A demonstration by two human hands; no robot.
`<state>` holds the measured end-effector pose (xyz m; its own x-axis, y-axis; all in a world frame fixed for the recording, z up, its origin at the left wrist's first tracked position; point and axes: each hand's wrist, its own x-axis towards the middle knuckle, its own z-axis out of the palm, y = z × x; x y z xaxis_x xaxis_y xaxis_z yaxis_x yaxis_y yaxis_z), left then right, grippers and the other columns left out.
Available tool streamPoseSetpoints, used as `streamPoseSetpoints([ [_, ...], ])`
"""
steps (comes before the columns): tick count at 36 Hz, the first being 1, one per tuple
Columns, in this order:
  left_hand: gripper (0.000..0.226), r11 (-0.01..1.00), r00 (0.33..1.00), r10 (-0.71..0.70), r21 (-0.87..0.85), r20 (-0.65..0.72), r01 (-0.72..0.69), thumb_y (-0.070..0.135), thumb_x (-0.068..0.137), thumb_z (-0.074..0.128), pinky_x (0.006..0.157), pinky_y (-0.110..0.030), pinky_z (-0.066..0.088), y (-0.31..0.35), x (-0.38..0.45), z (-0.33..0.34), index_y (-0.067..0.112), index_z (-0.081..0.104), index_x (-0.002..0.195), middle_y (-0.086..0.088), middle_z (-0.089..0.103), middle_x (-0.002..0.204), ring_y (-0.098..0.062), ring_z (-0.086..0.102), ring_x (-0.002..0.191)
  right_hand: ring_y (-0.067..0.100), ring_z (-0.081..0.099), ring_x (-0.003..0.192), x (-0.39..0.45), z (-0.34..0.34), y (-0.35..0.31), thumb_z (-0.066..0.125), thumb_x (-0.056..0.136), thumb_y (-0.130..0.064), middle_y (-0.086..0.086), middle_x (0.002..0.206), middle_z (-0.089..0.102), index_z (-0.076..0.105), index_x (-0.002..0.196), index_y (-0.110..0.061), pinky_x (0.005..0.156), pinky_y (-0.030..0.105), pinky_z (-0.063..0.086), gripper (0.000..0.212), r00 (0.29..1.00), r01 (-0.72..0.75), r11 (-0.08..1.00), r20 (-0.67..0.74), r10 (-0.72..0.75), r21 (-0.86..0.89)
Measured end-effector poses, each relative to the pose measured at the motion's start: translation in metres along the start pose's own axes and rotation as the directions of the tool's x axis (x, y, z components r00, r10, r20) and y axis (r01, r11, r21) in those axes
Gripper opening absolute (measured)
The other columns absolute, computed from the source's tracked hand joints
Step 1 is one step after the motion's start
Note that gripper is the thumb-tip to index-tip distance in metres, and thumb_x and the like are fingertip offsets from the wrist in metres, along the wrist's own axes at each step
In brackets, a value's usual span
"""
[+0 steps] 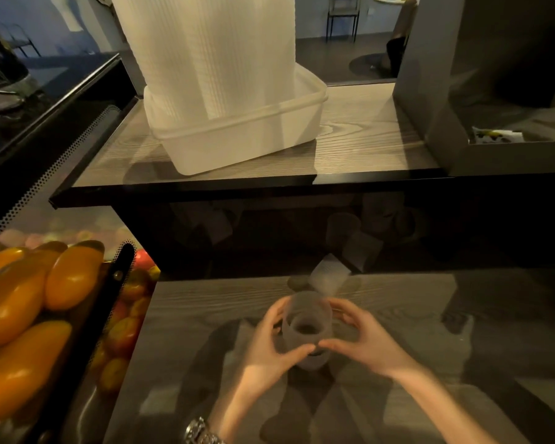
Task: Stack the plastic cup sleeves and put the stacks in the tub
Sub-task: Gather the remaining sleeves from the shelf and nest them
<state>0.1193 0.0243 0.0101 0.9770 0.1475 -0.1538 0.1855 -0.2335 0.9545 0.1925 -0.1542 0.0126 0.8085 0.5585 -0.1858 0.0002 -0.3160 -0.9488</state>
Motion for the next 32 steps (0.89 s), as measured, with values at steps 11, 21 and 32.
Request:
streamPoseSetpoints([
  [11,0.071,0.994,0.998,-0.026,0.106,-0.053,0.031,0.041,0.054,0.082,0.099,-0.04,0.046,-0.045,-0.013,0.019,0.046,0.05,0.116,0.025,0.059,0.117,-0.001,0.054,0.114,-0.012,0.055,0.104,-0.014,0.018,0.029,0.083,0.062,-0.005,-0.012,0.108,0.064,0.055,0.11,-0.025,0.083,0.002,0.039,0.059,0.991,-0.129,0.992,-0.031,0.129,-0.002],
  [21,0.076,0.997,0.998,-0.057,0.052,-0.009,0.057,0.045,0.051,0.08,0.102,-0.04,0.043,-0.047,-0.011,0.021,0.035,0.047,0.119,0.014,0.057,0.121,-0.006,0.052,0.118,-0.021,0.048,0.105,-0.012,0.017,0.033,0.082,0.064,-0.012,-0.018,0.113,0.059,0.051,0.114,-0.033,0.081,-0.004,0.035,0.062,0.992,-0.129,0.991,-0.009,0.129,-0.036],
  [32,0.046,0.986,0.991,-0.119,-0.113,0.061,0.125,0.036,0.08,0.058,0.104,-0.022,0.034,-0.007,0.013,-0.009,0.045,0.037,0.12,0.018,0.041,0.132,-0.004,0.038,0.128,-0.003,0.055,0.106,0.006,-0.031,0.027,0.059,0.08,0.012,-0.018,0.117,0.053,0.046,0.12,-0.032,0.082,0.009,0.047,0.06,0.949,0.011,1.0,-0.315,-0.011,0.0],
])
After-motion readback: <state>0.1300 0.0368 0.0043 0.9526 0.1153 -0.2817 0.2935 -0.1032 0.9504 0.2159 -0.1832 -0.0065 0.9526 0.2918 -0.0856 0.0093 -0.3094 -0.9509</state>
